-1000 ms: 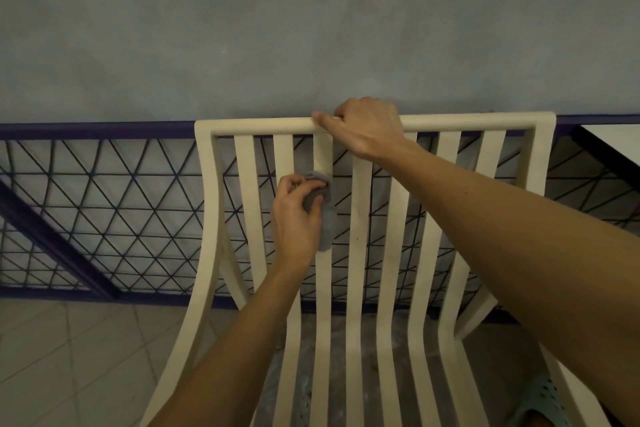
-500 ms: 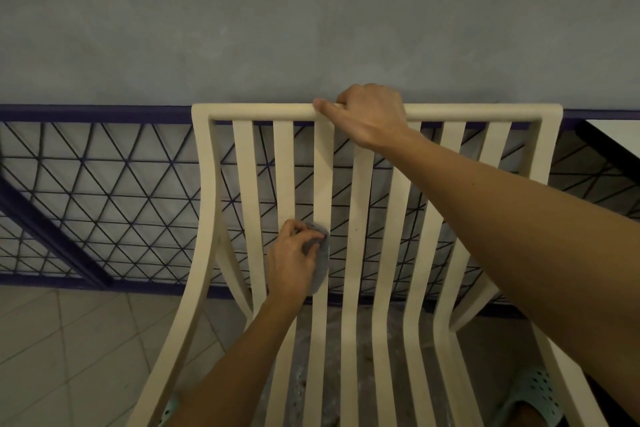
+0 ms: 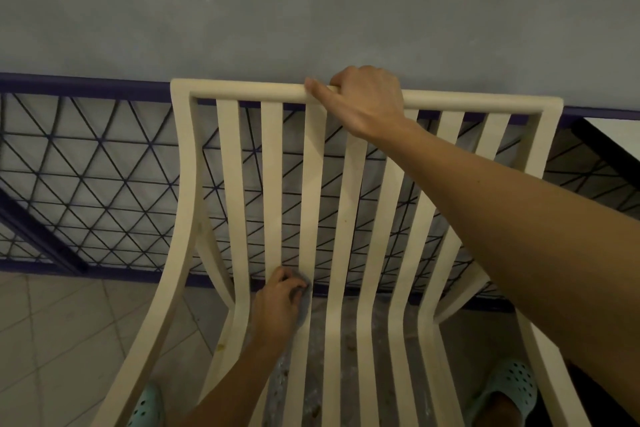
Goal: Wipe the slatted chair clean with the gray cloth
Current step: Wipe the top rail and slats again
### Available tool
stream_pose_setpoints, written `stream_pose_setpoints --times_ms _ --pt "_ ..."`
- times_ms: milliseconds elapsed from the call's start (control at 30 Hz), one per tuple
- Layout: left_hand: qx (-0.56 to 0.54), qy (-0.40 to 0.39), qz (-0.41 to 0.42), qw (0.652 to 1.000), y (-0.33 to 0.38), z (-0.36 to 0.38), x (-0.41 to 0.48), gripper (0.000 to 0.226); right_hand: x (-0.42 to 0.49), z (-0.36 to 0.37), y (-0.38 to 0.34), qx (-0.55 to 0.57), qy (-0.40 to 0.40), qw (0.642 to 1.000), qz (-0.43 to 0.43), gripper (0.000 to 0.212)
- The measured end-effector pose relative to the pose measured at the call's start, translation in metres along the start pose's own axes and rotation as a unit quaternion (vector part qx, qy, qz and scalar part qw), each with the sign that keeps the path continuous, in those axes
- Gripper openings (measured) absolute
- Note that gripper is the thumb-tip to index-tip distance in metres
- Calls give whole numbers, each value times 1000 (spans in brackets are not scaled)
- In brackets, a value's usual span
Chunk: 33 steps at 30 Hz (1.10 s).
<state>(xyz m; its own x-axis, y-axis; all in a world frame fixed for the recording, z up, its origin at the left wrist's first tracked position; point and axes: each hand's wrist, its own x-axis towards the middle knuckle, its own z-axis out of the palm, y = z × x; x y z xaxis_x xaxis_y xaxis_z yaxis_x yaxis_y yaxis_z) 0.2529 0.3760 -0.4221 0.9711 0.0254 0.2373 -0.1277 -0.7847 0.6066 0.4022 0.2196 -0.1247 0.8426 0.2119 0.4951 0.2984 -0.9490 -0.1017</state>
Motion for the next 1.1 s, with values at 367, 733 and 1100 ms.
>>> stream_pose_setpoints --times_ms 367,733,1100 --pt "-147 82 -85 982 19 -4 5 17 1 1 -2 7 6 1000 8 61" --pt "-171 166 19 971 102 -90 86 23 1 1 -4 11 -1 1000 21 64" --pt "-224 273 79 932 170 -139 143 24 1 -2 -2 13 -1 1000 9 63"
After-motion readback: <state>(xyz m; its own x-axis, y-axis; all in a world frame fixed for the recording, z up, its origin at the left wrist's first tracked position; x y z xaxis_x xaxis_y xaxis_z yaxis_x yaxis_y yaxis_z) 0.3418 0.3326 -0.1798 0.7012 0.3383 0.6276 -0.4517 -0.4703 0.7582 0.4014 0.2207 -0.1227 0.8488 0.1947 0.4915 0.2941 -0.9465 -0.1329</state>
